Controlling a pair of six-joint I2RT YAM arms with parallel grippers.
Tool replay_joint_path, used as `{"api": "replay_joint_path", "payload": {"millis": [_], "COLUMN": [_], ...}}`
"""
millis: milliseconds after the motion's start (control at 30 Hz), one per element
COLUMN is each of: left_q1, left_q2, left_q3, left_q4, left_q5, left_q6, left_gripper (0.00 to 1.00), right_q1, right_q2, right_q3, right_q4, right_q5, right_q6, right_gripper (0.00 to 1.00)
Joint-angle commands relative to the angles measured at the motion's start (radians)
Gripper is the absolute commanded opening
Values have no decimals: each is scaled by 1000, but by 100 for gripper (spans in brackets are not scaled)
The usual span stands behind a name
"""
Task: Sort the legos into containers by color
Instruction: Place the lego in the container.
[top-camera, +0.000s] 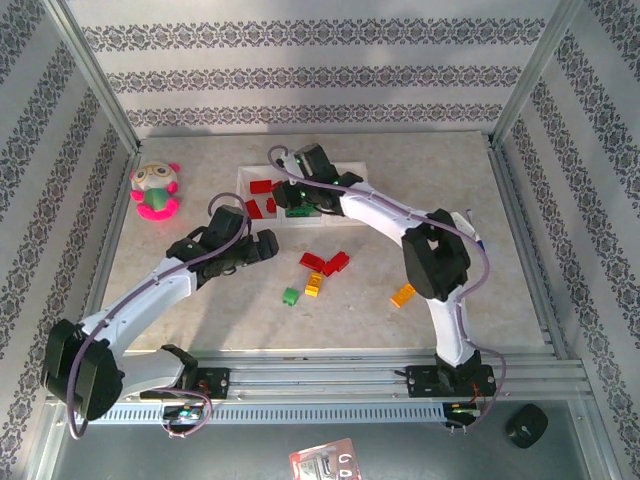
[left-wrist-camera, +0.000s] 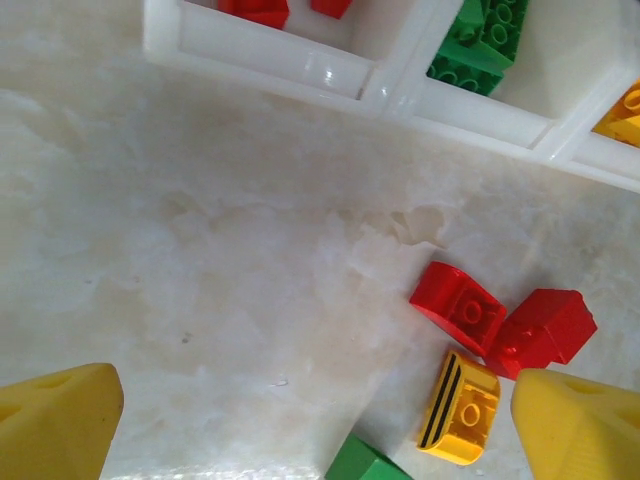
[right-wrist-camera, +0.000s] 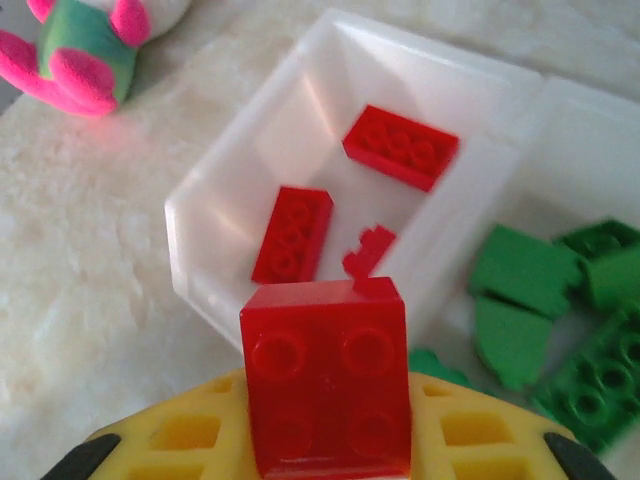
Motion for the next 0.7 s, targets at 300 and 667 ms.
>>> {"api": "replay_joint_path", "payload": {"millis": [300,667], "left_q1": [29,2], "left_q2": [-60,14], "left_q3": [-30,-10], "left_q4": [-66,84], "left_q5": [-53,4], "left_q6": [66,371], "left_gripper": [99,99], "right_q1": [1,-43], "right_q2": [164,-140], "right_q3": [231,-175], "right_q4": [8,162], "right_q5": [-55,-18], "right_q6": [38,58], "right_gripper": [46,85]}}
